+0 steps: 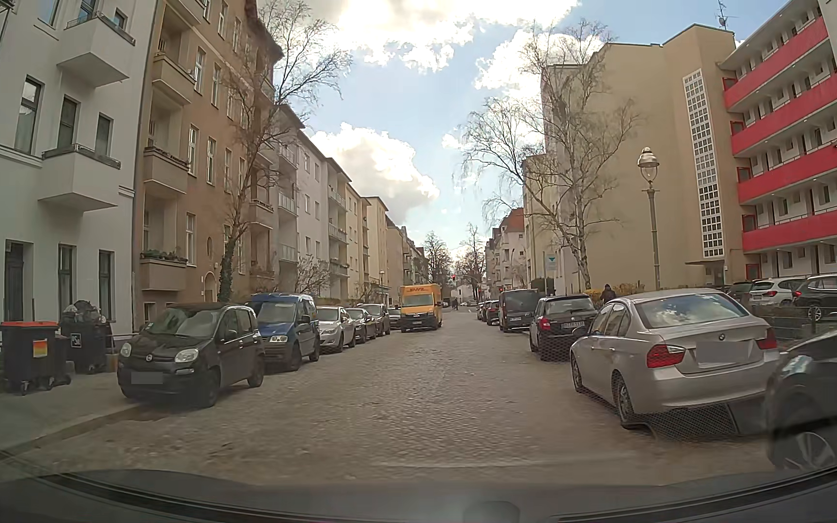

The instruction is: Follow the waypoints while adhering to traffic rules and regulations

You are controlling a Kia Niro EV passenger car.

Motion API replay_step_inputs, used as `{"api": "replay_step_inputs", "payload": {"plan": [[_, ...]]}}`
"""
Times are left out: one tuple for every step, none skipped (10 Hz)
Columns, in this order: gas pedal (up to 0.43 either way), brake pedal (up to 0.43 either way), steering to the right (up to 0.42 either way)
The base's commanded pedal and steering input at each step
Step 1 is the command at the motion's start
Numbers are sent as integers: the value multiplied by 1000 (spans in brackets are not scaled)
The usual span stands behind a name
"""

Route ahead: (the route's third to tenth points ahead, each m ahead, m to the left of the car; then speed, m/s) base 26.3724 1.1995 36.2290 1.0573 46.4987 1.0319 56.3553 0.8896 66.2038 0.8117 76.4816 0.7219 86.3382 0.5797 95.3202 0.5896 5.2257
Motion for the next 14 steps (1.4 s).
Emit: {"api": "replay_step_inputs", "payload": {"plan": [[87,30,-1],[87,30,5],[87,30,12],[87,30,6],[79,30,-4],[79,30,-6],[67,30,0],[39,30,8],[28,37,8],[20,30,6],[20,30,6],[20,30,14],[28,30,23],[28,30,25]]}}
